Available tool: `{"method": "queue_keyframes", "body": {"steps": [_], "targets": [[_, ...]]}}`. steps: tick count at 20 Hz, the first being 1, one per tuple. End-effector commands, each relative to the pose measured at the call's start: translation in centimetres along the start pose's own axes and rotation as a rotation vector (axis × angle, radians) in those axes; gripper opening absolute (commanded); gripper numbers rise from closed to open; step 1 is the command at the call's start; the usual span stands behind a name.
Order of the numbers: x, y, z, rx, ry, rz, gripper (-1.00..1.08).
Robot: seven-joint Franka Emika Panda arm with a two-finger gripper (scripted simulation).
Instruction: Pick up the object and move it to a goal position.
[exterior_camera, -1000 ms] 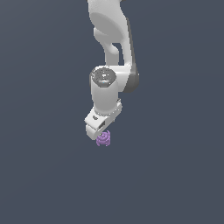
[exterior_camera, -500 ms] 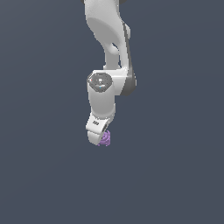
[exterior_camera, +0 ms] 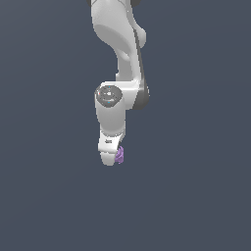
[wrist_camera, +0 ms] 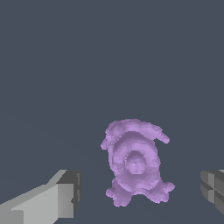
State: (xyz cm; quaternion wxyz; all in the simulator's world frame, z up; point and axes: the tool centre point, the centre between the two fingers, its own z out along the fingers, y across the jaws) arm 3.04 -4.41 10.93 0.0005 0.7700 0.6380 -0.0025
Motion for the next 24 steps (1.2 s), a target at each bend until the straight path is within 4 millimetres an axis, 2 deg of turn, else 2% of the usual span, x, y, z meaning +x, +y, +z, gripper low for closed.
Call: {"method": "queue_keyframes", "body": {"steps": [1,15,24], "targets": [[-0.1,0.1,0.2,-0.001,0.002,-0.041,1.0],[-0.3,0.3,0.8,-0.002,0.004,-0.101,1.0],[-0.3,0.2,4.9,-0.002,0.004,-0.106,1.0]]}}
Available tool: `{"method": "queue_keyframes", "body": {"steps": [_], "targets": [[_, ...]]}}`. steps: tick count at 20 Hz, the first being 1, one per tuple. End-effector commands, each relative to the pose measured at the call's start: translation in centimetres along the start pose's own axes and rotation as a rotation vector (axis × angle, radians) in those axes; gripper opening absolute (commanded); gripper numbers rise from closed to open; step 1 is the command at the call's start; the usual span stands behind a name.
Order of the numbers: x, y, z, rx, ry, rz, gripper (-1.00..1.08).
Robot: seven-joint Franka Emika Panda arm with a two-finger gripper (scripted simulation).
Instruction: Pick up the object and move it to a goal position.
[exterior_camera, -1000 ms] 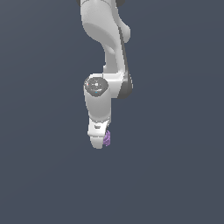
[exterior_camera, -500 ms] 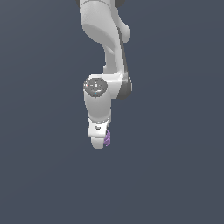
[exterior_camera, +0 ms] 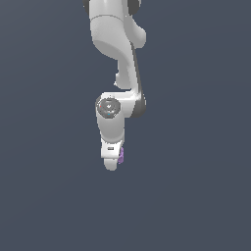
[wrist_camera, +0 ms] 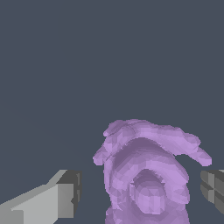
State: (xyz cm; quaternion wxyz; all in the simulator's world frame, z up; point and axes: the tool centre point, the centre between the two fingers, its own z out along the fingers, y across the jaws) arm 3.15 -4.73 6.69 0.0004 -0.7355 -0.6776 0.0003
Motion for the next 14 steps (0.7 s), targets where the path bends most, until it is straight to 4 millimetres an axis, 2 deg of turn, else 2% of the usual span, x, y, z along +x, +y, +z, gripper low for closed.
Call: {"method": "queue_keyframes", "body": {"steps": [1,5,6,14], "targets": [[0.0,0.02,0.9,-0.001,0.0,-0.001,1.0],[0.0,0.14,1.21,-0.001,0.0,-0.001,1.0],[0.0,0.14,1.21,-0.001,0.0,-0.001,-1.0],[0.0,0.14,1.21,-0.001,0.0,-0.001,-1.0]]}}
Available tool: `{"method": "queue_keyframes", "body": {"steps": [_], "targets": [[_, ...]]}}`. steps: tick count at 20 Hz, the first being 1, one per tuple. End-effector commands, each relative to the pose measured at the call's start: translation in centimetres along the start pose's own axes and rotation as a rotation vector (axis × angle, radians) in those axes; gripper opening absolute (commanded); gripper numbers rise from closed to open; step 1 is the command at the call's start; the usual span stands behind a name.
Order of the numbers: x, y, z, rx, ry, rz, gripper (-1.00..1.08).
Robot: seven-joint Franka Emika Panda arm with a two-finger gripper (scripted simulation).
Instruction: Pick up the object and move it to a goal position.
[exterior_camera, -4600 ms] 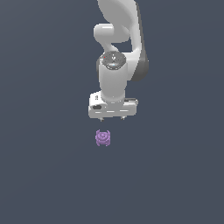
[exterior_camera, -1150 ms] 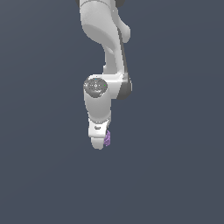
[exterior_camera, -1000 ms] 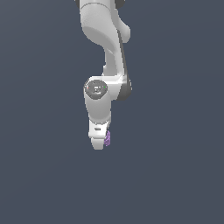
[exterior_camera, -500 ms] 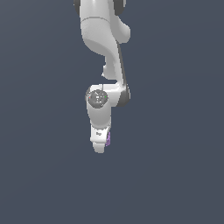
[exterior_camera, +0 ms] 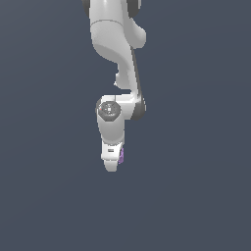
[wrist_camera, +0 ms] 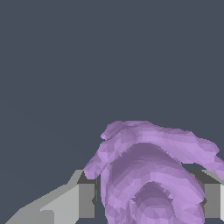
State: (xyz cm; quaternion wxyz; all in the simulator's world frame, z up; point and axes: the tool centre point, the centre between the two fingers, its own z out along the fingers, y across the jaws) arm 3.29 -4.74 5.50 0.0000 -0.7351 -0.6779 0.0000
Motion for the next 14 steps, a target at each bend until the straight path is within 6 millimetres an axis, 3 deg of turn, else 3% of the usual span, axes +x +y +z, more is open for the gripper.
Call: {"method": "queue_keyframes", "body": {"steps": [1,7,14], "targets": [[0.0,0.0,0.0,0.0,0.0,0.0,-1.0],[0.1,0.2,-0.8,0.0,0.0,0.0,-1.0],[0.3,1.2,-4.5,0.0,0.0,0.0,-1.0]]}}
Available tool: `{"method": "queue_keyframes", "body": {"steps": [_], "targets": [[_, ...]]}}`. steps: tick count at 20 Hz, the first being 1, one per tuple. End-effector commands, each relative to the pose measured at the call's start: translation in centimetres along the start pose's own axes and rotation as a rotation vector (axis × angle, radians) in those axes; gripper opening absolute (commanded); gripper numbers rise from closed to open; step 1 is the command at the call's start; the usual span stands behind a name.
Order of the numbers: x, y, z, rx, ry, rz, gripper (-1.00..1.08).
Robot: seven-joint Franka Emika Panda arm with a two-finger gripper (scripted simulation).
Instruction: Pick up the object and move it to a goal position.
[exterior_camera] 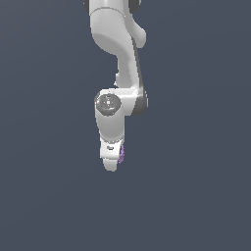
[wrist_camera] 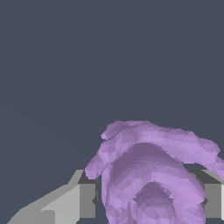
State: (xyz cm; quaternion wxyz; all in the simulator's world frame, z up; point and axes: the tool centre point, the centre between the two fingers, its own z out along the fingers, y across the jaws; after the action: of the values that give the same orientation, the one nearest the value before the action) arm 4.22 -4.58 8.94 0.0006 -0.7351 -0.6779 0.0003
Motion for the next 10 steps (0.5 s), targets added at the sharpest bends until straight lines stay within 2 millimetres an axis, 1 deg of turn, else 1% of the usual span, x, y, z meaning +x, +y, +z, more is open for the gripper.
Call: {"method": "queue_keyframes", "body": {"steps": [1,5,10], "targets": [[0.1,0.5,-1.8,-0.001,0.0,0.0,-1.0],[0.4,1.4,-5.3,-0.001,0.001,-0.001,-1.0],[0.8,2.8,-10.2,-0.001,0.002,-0.001,-1.0]]}}
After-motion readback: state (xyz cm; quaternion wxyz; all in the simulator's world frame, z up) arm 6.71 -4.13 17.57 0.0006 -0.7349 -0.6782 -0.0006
